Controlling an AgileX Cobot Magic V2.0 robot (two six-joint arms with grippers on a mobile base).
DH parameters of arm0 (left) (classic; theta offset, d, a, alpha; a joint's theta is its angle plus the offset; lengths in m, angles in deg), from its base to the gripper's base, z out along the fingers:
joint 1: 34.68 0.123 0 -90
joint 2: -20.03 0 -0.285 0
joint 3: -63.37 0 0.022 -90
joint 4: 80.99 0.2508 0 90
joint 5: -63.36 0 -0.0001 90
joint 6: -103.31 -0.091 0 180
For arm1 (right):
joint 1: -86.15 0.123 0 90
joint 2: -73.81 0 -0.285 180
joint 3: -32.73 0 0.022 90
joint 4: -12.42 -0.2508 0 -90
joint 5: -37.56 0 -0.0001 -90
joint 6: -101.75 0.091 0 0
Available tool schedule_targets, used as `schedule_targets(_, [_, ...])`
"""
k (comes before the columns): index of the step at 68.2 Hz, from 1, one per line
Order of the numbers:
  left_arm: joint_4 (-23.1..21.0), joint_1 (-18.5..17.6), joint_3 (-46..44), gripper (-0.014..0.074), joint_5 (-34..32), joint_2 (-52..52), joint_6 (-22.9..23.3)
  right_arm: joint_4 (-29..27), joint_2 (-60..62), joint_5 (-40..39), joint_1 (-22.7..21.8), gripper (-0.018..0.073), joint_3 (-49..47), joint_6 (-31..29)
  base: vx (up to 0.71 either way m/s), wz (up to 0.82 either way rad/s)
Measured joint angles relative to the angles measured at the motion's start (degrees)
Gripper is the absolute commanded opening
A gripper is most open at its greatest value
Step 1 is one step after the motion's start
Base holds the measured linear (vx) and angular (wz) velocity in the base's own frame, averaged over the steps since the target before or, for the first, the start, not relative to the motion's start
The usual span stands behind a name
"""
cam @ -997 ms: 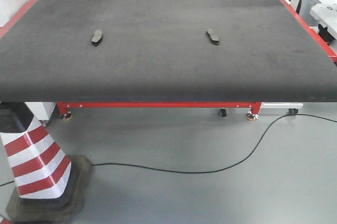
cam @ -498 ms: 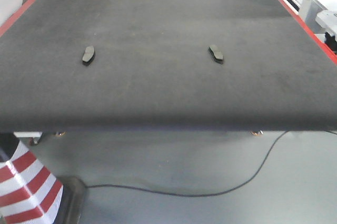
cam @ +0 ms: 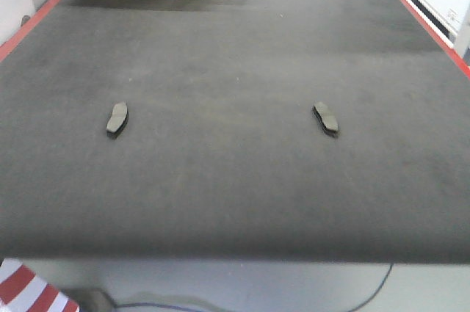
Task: Move and align brake pads A on conveyor
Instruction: 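Turn and drive up to the black conveyor belt edge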
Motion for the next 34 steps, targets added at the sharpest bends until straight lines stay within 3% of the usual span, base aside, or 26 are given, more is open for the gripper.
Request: schedule_targets(34, [0.0, 0.0, 0.0, -0.0006, 0.0, 0.0, 0.0, 0.0, 0.0, 0.0, 0.0, -0.0004, 0.0, 0.0, 0.33, 0.03])
